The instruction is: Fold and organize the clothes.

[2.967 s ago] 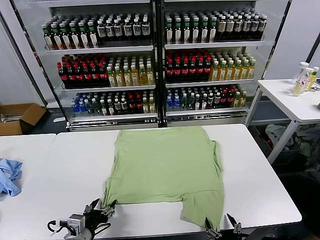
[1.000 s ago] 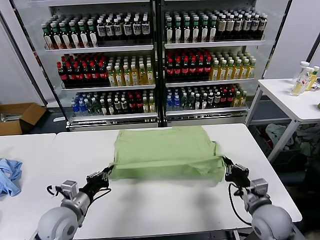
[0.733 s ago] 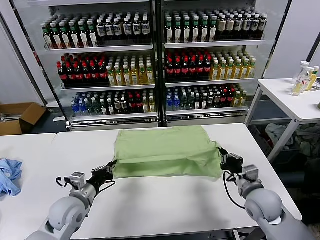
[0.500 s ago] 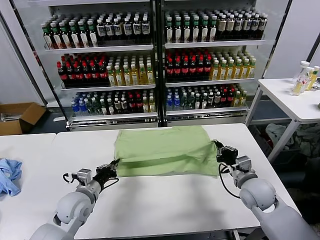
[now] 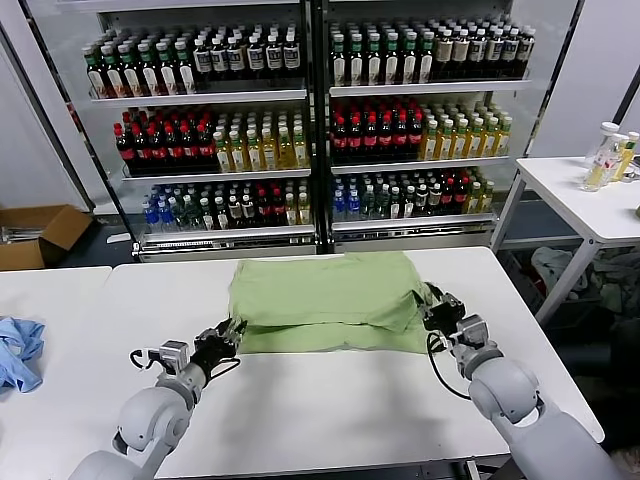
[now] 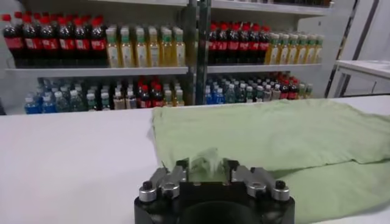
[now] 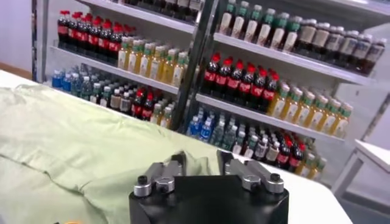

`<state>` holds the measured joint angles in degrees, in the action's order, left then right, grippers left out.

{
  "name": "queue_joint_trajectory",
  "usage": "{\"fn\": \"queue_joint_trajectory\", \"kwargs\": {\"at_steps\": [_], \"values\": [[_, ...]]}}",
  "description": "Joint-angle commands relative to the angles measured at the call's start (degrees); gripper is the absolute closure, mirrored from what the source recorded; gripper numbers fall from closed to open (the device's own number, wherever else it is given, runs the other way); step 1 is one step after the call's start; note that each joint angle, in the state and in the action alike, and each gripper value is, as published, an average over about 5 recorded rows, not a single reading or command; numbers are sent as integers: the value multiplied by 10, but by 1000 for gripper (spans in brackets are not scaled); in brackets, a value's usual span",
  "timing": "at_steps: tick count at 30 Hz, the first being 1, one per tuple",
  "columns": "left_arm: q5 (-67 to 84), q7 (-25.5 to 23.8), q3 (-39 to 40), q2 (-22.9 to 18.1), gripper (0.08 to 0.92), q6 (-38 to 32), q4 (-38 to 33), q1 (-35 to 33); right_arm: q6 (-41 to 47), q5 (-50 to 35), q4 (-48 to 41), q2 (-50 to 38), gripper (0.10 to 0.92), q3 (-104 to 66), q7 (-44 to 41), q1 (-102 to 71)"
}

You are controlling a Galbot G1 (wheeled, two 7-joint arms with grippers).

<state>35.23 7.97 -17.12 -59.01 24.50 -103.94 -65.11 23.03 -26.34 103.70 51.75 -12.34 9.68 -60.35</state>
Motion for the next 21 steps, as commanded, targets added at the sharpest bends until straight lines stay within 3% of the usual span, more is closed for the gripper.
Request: {"fn": "queue_joint_trajectory", "kwargs": {"at_steps": [1, 6, 9, 11, 14, 21], "values": [[-19, 7, -11, -4, 478, -1, 11, -29, 28, -45, 6, 1, 352, -26, 22, -56], [-19, 14, -5, -9, 339, 1, 40, -8, 65, -91, -9, 7, 226, -18, 28, -48], [-18, 16, -2, -11, 254, -1, 53, 0, 73, -107, -10, 9, 235, -10, 27, -44], [-17, 17, -1, -12, 216, -3, 55, 0, 76, -115, -9, 10, 284, -6, 26, -43], [-16, 17, -1, -13, 249, -4, 50, -6, 79, -123, -8, 10, 361, -2, 24, -43], [2, 11, -3, -14, 448, -4, 47, -11, 81, -130, -7, 7, 552, -2, 18, -42]]}}
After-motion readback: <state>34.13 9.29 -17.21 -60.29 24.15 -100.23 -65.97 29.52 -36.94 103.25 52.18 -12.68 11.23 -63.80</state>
